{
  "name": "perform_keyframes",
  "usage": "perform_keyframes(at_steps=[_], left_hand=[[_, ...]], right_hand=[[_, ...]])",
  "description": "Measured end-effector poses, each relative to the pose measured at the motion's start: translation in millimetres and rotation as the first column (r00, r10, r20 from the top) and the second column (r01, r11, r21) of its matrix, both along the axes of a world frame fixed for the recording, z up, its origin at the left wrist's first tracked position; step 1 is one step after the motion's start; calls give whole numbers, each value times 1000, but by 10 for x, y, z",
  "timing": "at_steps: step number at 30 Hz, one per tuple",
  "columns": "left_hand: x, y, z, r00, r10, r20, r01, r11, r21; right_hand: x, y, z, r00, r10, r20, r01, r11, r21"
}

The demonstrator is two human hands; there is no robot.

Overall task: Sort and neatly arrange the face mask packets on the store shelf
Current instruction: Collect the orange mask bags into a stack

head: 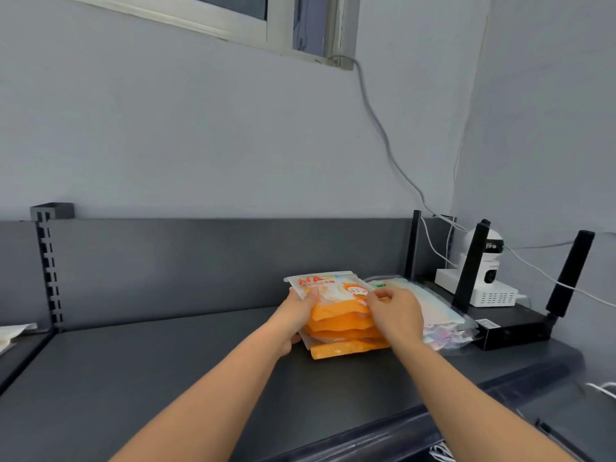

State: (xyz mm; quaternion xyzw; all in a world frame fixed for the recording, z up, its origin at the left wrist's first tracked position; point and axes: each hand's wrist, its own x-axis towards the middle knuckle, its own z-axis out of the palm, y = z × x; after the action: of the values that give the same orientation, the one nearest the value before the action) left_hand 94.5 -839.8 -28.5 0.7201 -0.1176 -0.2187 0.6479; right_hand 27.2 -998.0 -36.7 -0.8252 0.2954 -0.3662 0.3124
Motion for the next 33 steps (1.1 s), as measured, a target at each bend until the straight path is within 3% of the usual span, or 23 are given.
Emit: perform_keyframes(at_steps=[10, 18, 25, 33], left_hand=[[34, 229, 10, 994, 87, 62, -93, 990, 105], [-96, 276, 18, 985, 22, 168, -47, 988, 147], [-242, 105, 61, 976, -54, 213, 9, 978, 209], [-222, 123, 79, 963, -14, 268, -45, 976, 213]], right_hand=[[34, 79, 118, 998, -52, -27, 49, 993, -105], [-40, 45, 164, 999, 36, -1, -36, 999, 9], [-153, -100, 137, 998, -32, 53, 28, 996, 83], [-142, -101, 175, 998, -33, 48, 34, 999, -25]])
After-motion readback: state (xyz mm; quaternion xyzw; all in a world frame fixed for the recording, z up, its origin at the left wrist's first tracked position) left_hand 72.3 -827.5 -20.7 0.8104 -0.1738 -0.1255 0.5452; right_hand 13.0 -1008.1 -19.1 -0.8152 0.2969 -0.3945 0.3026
